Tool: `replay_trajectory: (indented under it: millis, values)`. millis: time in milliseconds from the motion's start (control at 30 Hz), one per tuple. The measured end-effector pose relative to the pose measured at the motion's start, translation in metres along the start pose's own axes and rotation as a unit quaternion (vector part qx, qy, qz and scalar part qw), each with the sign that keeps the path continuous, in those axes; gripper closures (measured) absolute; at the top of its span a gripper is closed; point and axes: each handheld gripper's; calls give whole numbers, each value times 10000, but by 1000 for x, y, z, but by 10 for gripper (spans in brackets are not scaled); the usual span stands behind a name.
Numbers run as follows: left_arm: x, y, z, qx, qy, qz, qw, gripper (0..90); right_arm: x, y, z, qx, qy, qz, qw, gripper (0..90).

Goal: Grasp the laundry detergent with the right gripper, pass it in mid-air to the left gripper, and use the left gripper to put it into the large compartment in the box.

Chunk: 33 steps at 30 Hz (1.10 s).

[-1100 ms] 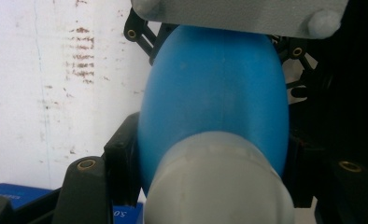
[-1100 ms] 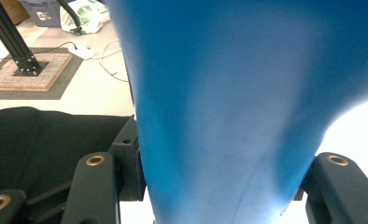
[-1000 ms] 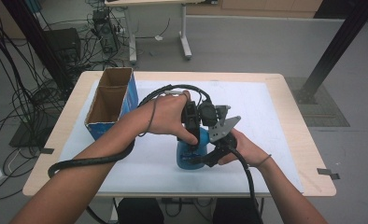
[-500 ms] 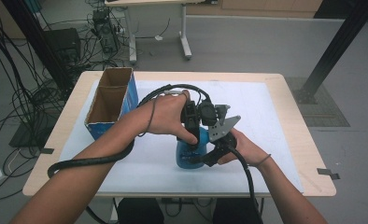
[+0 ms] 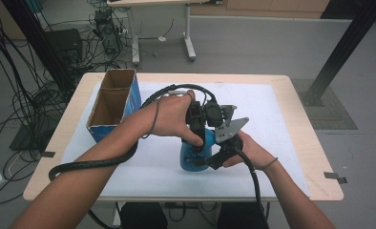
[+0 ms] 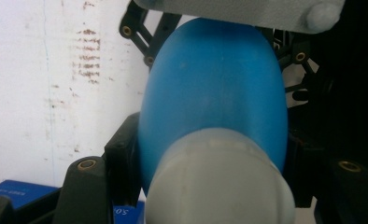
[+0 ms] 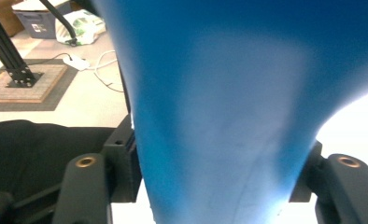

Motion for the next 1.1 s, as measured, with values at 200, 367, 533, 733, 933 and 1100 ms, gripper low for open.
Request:
replay_trajectory:
  millis: [200,367,533,733,933,1100]
  values:
    - [-3,0,2,-21,51,-14,10000,376,0,-2,2,137,0,73,9999,214]
    - [-5,0,4,-93,65,-31,9999,376,-1,-4,2,270,-30,132,9995,136]
    - [-7,-1,3,-109,8,-21,9999,376,-4,-7,1,342,-123,249,9990,52]
    - [-8,-5,5,-133,33,68,9999,376,-7,-7,1,313,-172,319,9989,37]
    - [-12,-6,7,-310,63,31,9995,376,-11,-8,2,372,-216,317,9986,33]
    - [-17,-6,10,-451,106,6,9989,375,-13,-9,3,391,-232,347,9984,34]
Point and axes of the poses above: each handheld gripper's, and its own axes: x roughly forward along the jaws, z roughly out of its underside, y roughly to its right, and after that the axes turned 8 degrees about -y, right-handed
